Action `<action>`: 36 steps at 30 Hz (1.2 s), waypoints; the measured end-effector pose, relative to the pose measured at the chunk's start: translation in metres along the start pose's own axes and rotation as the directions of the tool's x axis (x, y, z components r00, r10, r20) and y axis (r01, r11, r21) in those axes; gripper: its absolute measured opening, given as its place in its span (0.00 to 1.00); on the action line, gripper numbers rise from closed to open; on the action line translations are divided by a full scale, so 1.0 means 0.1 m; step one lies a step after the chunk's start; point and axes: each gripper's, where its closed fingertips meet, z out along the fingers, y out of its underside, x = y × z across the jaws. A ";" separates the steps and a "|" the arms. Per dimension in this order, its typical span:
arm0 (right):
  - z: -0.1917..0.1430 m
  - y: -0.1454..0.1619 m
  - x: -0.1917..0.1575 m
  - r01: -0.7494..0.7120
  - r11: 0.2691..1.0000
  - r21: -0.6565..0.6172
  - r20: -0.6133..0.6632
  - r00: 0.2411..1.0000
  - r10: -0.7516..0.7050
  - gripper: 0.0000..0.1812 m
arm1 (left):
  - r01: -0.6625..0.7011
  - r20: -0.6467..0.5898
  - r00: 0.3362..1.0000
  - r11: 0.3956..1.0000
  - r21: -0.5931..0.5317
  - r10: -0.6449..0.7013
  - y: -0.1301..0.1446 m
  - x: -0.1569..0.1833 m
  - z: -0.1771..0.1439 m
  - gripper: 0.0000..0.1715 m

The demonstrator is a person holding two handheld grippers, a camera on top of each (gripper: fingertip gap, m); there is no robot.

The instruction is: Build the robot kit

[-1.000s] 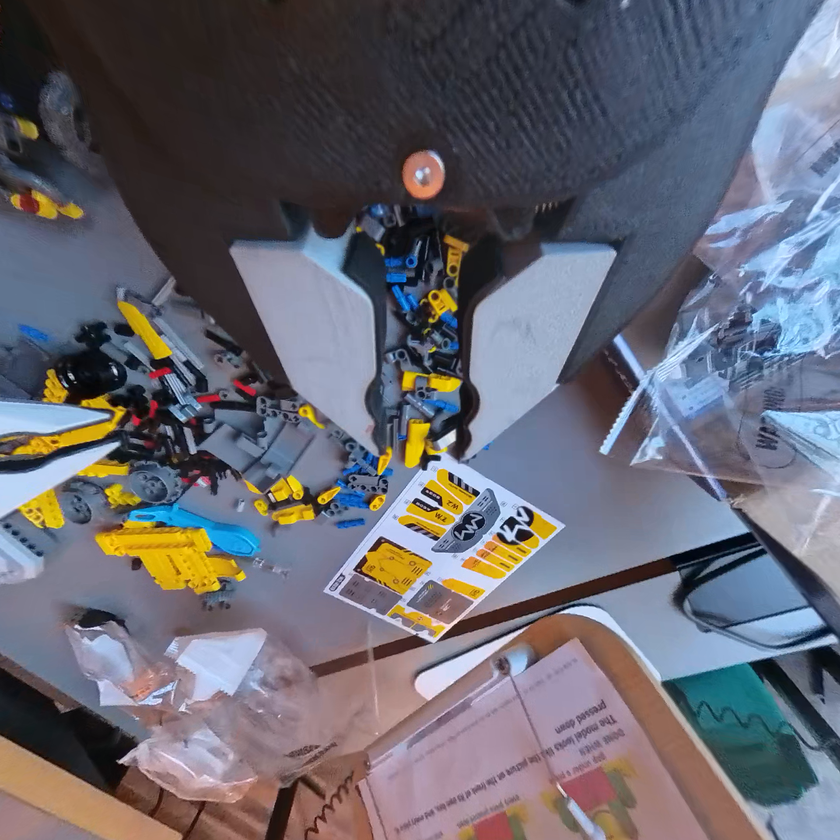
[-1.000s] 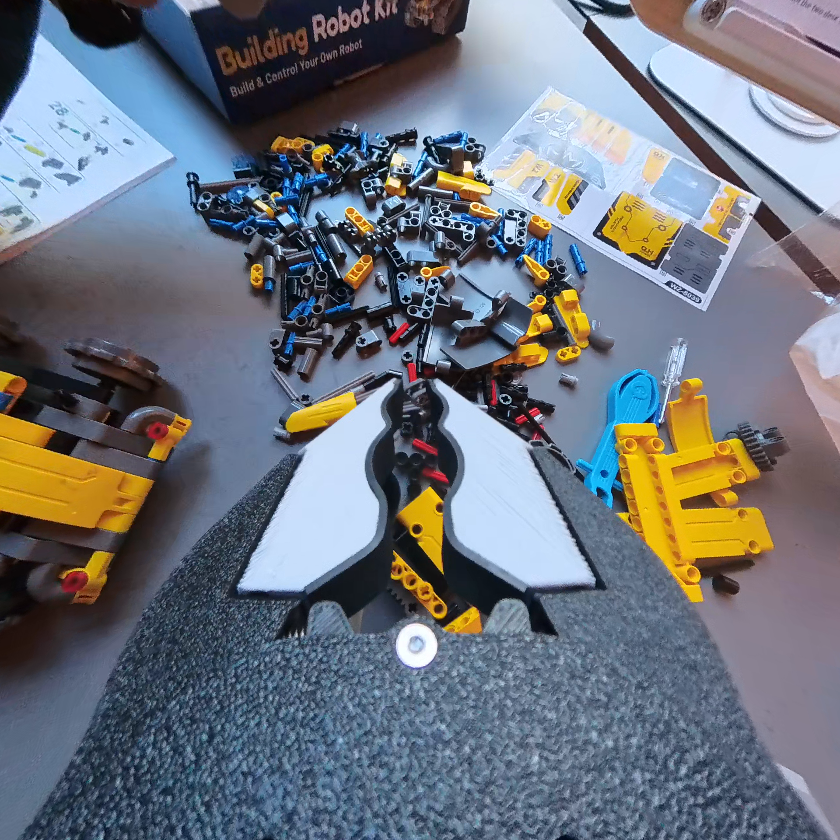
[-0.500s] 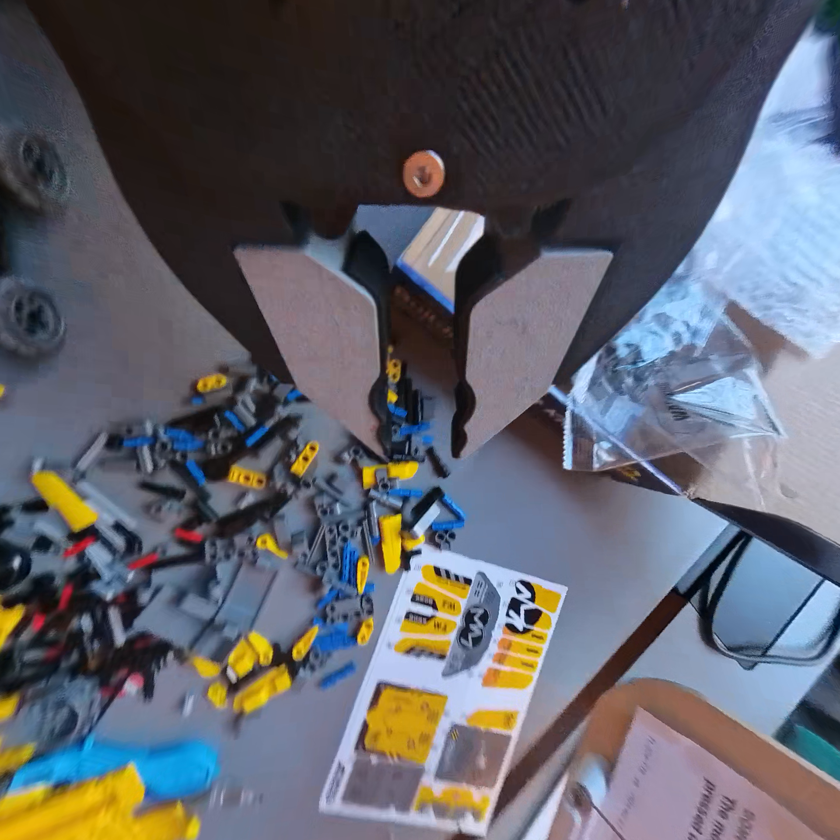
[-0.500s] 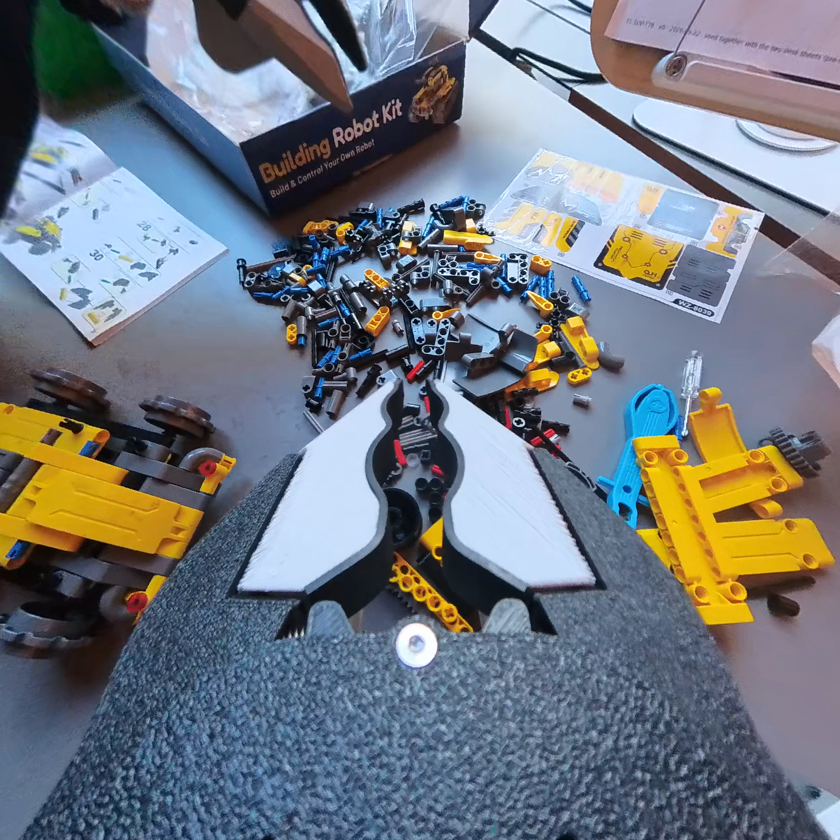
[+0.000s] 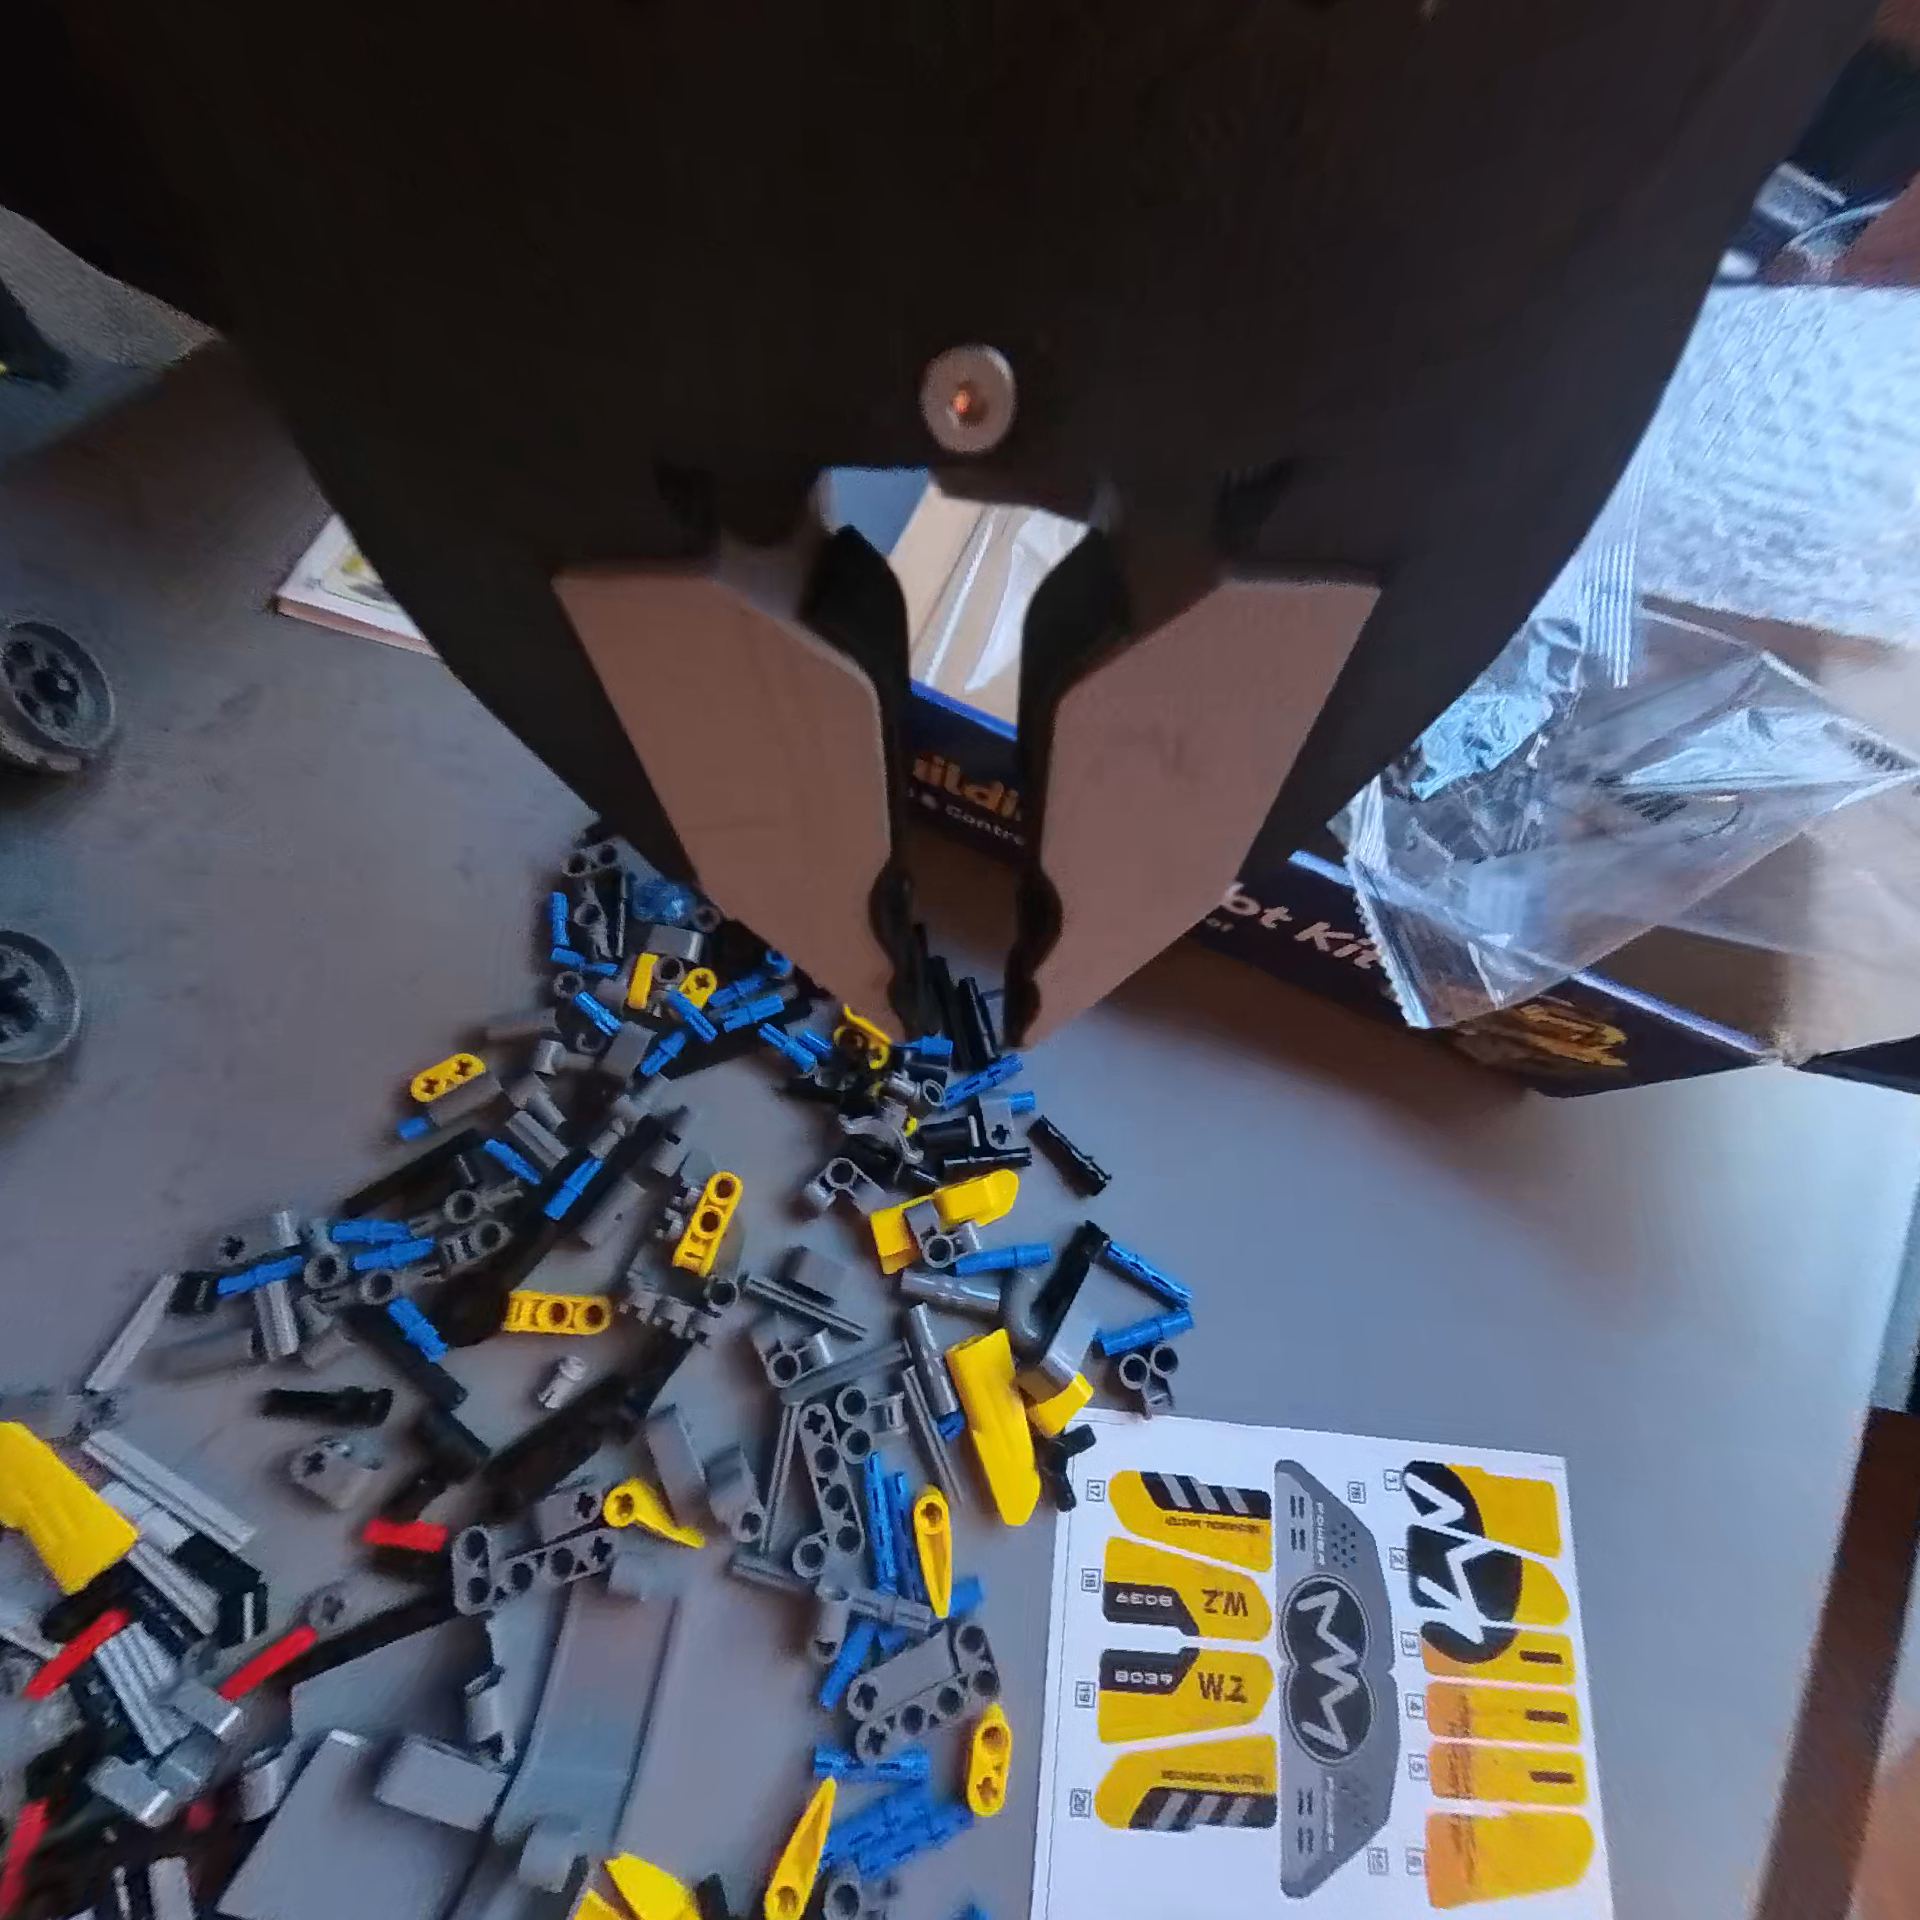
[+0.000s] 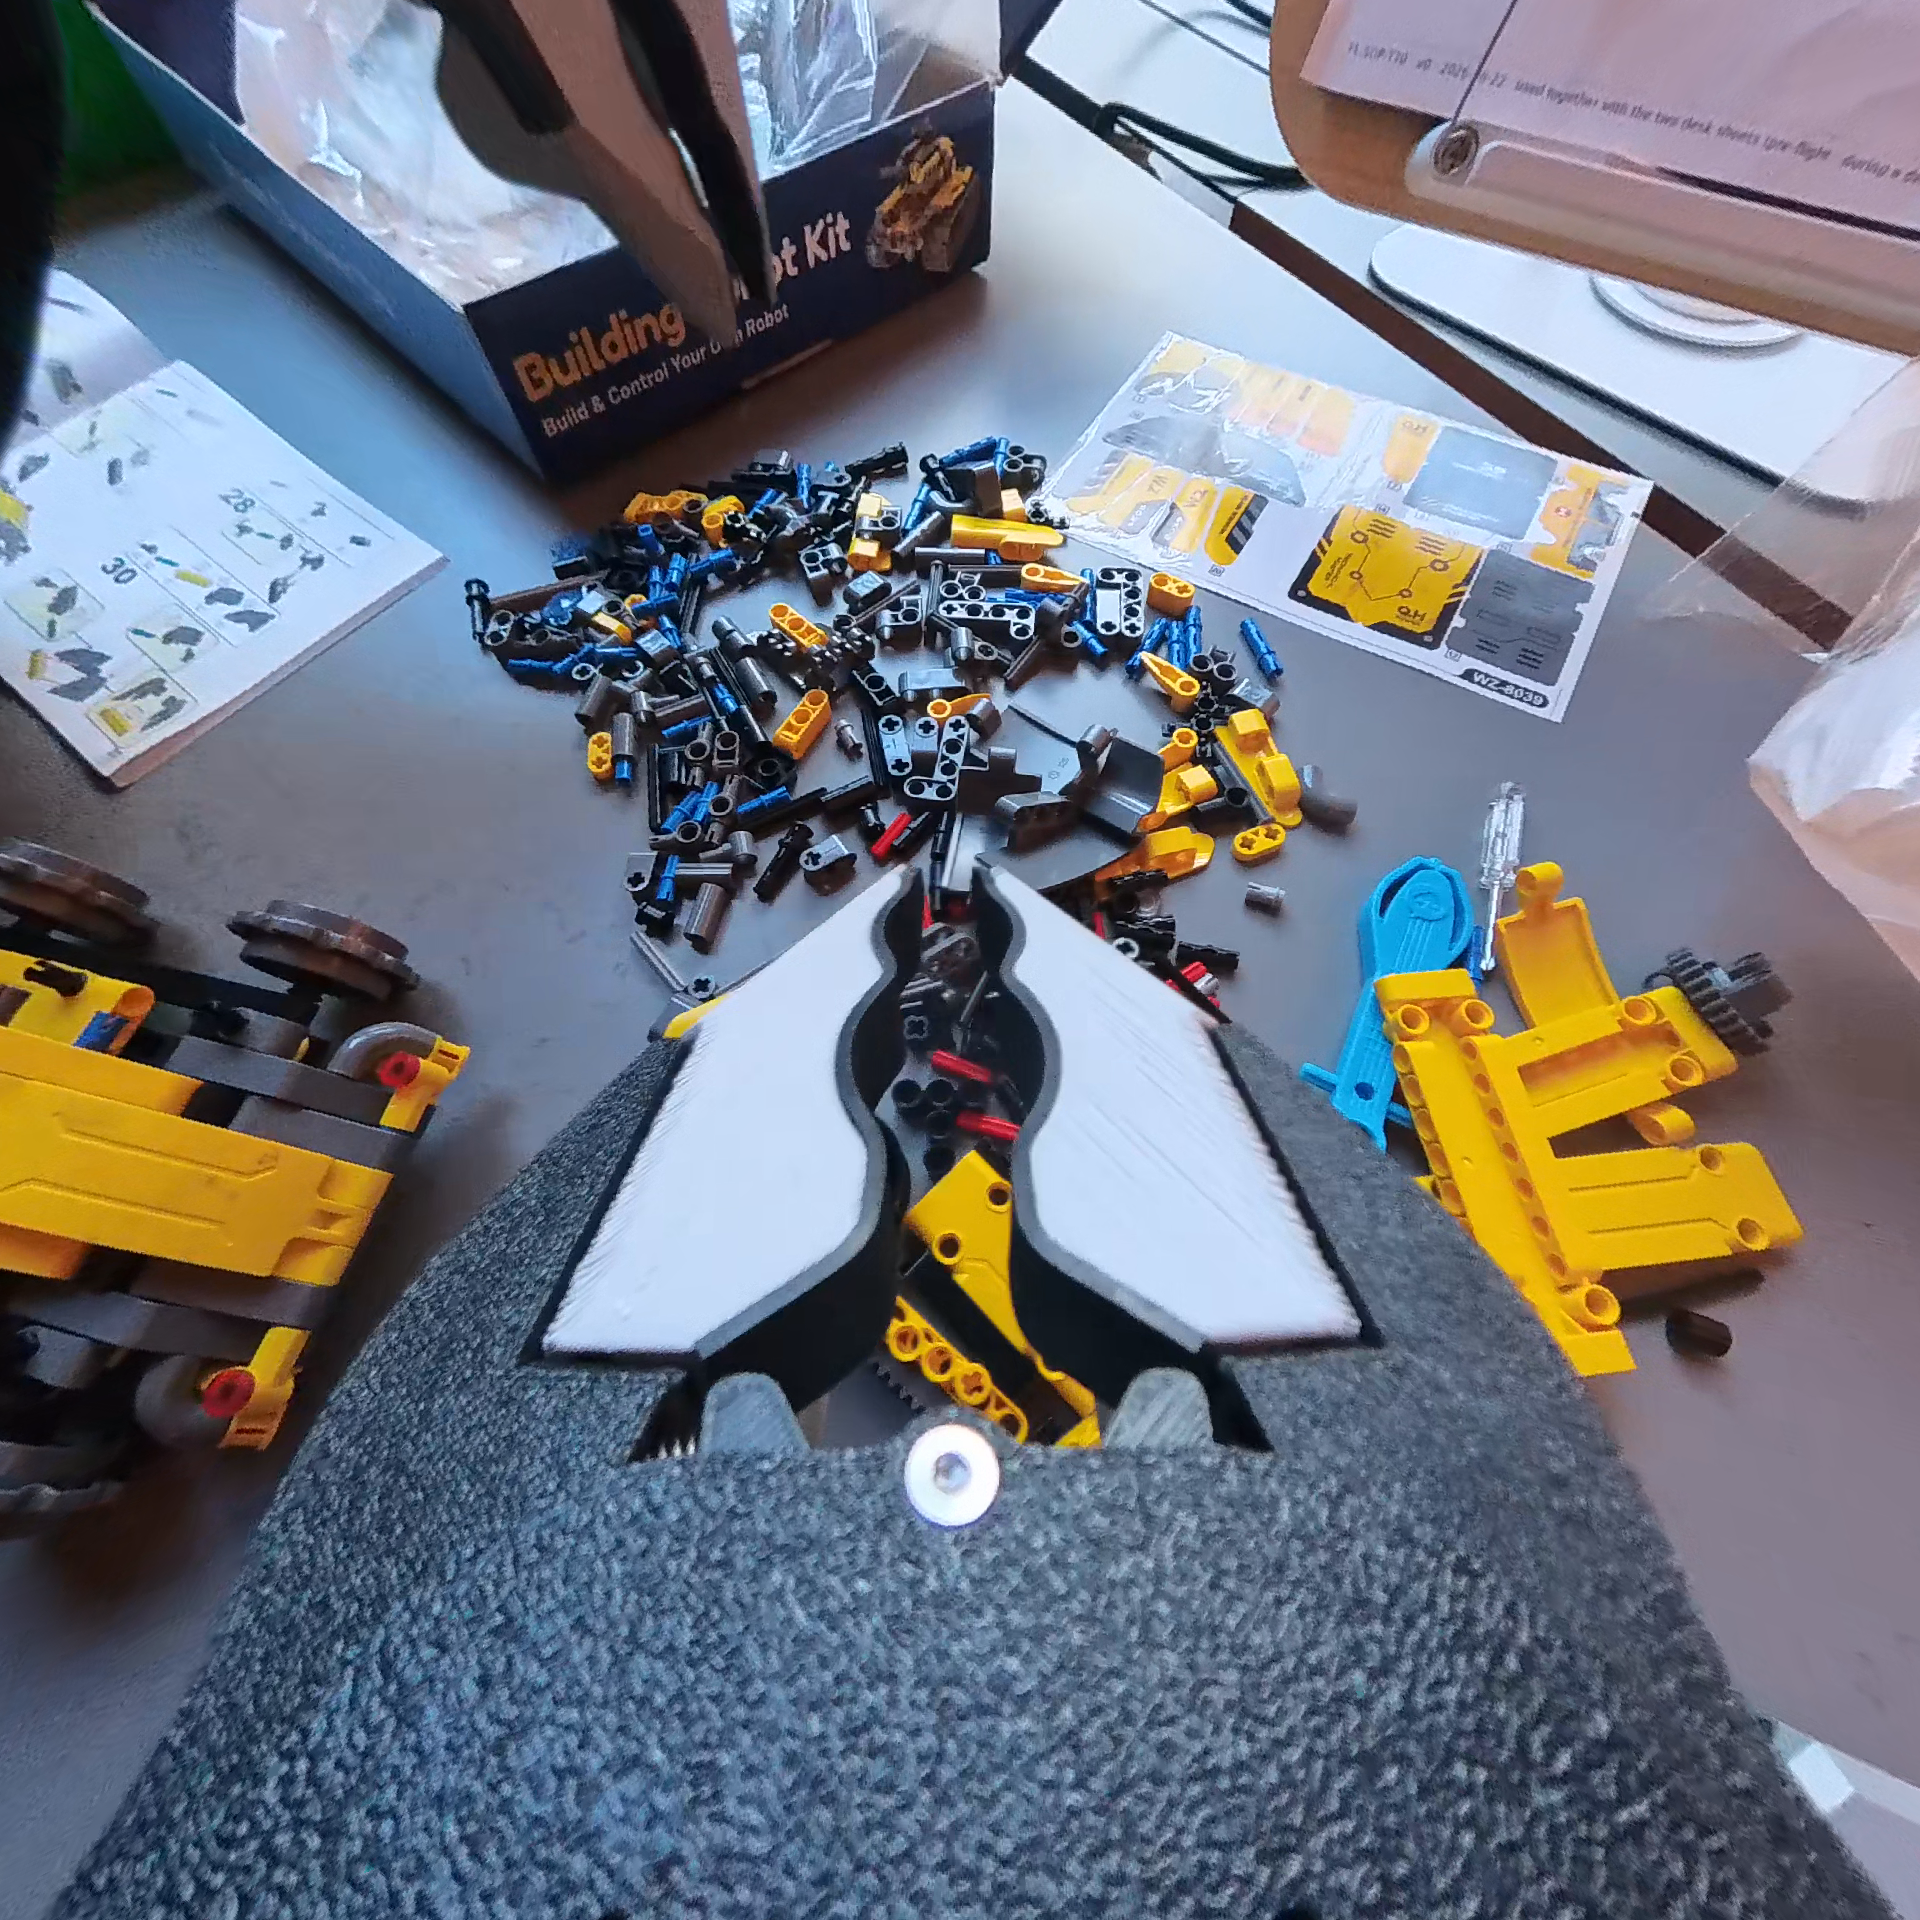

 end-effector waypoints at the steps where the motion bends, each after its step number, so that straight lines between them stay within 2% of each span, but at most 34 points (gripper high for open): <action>1: 0.00 0.00 0.00 0.002 1.000 0.001 -0.003 1.000 -0.002 0.05 | 0.014 -0.006 1.000 1.000 -0.004 -0.014 0.01 -0.03 0.04 0.05; 5: 0.03 0.03 0.00 0.007 1.000 -0.010 -0.006 1.000 -0.007 0.05 | 0.074 -0.020 0.997 0.996 -0.040 -0.075 0.05 -0.14 0.17 0.09; 12: 0.03 0.02 0.00 0.015 1.000 -0.006 -0.014 1.000 -0.016 0.05 | 0.025 -0.049 0.998 0.992 -0.126 -0.031 0.10 -0.04 0.37 0.13; 24: 0.01 0.01 -0.01 0.021 1.000 -0.001 -0.014 1.000 -0.021 0.05 | -0.084 -0.129 0.990 0.986 -0.143 0.065 0.09 0.17 0.46 0.07; 28: 0.01 0.01 -0.01 0.023 1.000 -0.003 -0.013 1.000 -0.023 0.05 | -0.095 -0.148 0.986 0.984 -0.151 0.072 0.07 0.21 0.52 0.05; 30: 0.00 0.01 -0.01 0.023 1.000 -0.002 -0.012 1.000 -0.023 0.05 | -0.101 -0.161 0.984 0.984 -0.145 0.077 0.06 0.24 0.52 0.01; 36: 0.00 0.00 -0.01 0.022 1.000 0.001 -0.014 1.000 -0.022 0.05 | -0.104 -0.159 0.984 0.980 -0.170 0.076 0.11 0.22 0.56 0.01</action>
